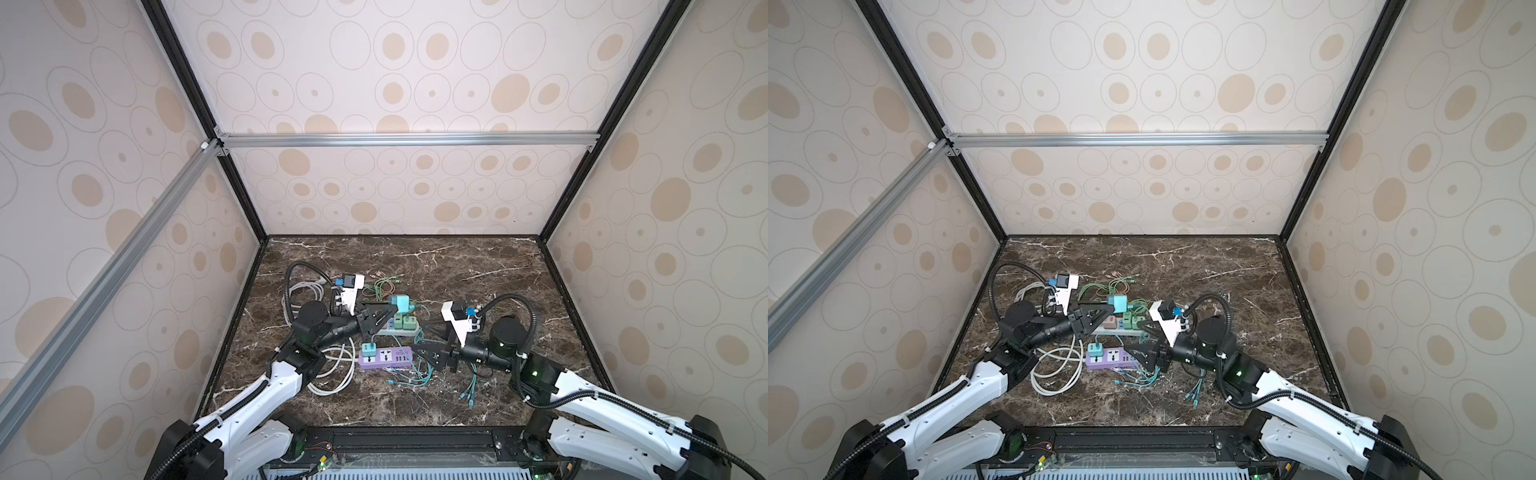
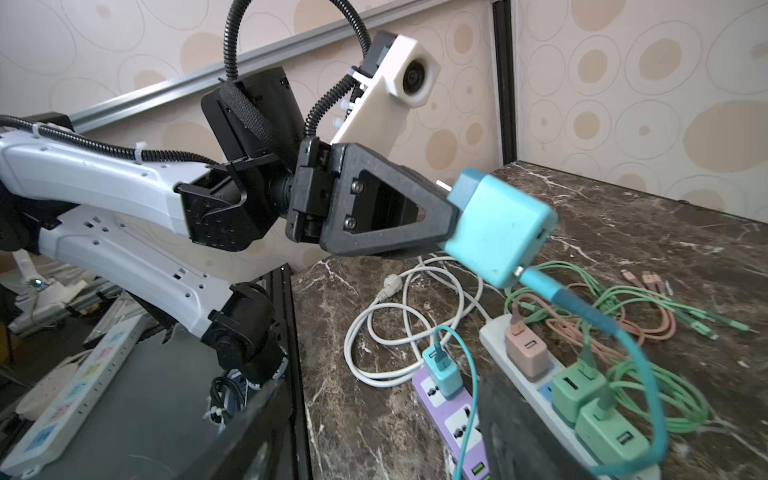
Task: Insert the plug
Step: 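Raise and rotate the teal charger held between both grippers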
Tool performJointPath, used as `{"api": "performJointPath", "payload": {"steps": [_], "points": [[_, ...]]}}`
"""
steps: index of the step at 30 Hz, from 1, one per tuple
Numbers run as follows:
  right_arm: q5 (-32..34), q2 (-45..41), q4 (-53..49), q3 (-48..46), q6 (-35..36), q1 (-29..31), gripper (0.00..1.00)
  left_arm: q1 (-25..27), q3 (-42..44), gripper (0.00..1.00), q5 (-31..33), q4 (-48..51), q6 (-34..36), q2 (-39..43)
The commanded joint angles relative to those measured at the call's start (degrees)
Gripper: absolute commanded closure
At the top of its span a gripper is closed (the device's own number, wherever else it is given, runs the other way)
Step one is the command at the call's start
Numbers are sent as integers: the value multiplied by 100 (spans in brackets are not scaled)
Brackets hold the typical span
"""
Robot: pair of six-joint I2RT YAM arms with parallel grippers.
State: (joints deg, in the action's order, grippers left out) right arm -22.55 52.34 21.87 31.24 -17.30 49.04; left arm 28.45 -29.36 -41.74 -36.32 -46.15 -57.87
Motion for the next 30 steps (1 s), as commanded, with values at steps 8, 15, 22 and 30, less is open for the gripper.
{"api": "performJointPath", "payload": {"steps": [8, 15, 22, 30], "points": [[-109, 702, 2214, 44, -1092, -53, 23, 170, 27, 98, -168, -1553, -404, -4], [7, 948, 3152, -47, -1640, -241, 21, 240, 67, 98, -191, -1931, -489, 118], [-234, 1371, 3835, 74, -2028, -303, 25, 368, 145, 97, -324, -2536, -671, 98], [-528, 1744, 4721, 212, -2390, -333, 38, 432, 229, 97, -291, -2719, -676, 219]]}}
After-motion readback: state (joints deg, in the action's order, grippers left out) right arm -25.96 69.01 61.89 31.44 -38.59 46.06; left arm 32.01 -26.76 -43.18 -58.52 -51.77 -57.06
